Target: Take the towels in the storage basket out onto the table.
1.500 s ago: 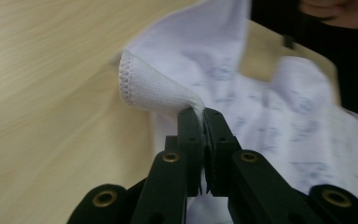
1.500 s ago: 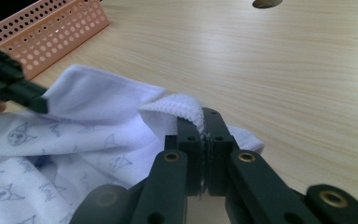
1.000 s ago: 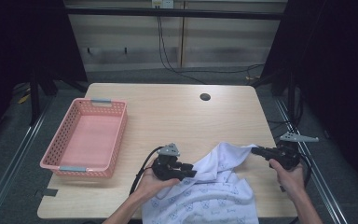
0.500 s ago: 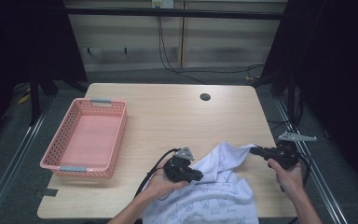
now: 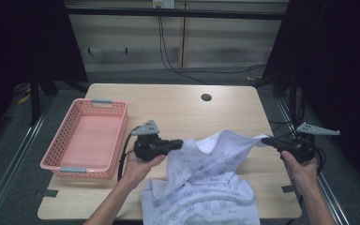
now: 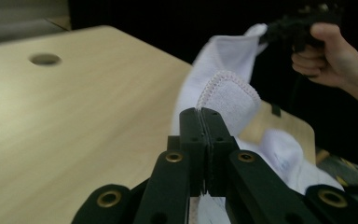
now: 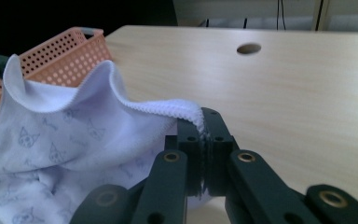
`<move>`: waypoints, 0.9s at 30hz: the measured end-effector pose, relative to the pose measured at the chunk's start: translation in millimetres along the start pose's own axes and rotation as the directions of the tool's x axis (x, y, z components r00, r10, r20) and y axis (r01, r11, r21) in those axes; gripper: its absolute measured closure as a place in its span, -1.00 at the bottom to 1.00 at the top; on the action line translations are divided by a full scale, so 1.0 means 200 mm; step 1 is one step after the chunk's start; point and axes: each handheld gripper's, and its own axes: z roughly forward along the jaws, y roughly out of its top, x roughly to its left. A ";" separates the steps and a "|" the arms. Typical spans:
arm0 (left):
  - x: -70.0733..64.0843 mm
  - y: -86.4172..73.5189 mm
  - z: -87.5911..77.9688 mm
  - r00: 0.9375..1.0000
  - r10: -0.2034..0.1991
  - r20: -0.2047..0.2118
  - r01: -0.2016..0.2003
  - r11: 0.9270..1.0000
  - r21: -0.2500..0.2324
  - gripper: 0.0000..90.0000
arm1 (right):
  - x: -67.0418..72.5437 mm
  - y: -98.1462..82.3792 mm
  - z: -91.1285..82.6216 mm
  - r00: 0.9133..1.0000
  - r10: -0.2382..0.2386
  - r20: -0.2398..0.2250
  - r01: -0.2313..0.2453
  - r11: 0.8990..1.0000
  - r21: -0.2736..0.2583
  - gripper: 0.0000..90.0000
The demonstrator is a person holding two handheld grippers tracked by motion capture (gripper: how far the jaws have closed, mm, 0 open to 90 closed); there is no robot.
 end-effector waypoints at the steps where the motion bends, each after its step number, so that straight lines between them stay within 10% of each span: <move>1: 0.02 0.03 -0.03 1.000 0.000 -0.017 0.000 1.000 -0.022 0.97 | 0.01 0.04 -0.01 1.000 -0.011 0.000 0.011 1.000 -0.010 0.95; 13: 0.31 0.30 -0.25 0.975 -0.084 -0.204 0.052 0.986 -0.157 0.97 | 0.09 0.50 0.06 0.995 -0.100 -0.016 0.099 0.992 -0.082 0.95; 21: 0.51 0.36 -0.16 0.948 -0.159 -0.276 0.115 0.979 -0.168 0.87 | -0.04 0.68 0.35 0.997 -0.053 0.052 0.056 0.997 -0.044 0.90; 23: 0.54 0.34 -0.12 0.925 -0.161 -0.345 0.124 0.984 -0.126 0.65 | -0.10 0.66 0.45 0.996 -0.029 0.083 0.029 1.000 0.001 0.49; 27: 0.54 0.28 -0.08 0.937 -0.154 -0.314 0.135 0.988 -0.081 0.53 | -0.14 0.59 0.56 0.991 0.010 0.131 -0.016 0.999 0.046 0.34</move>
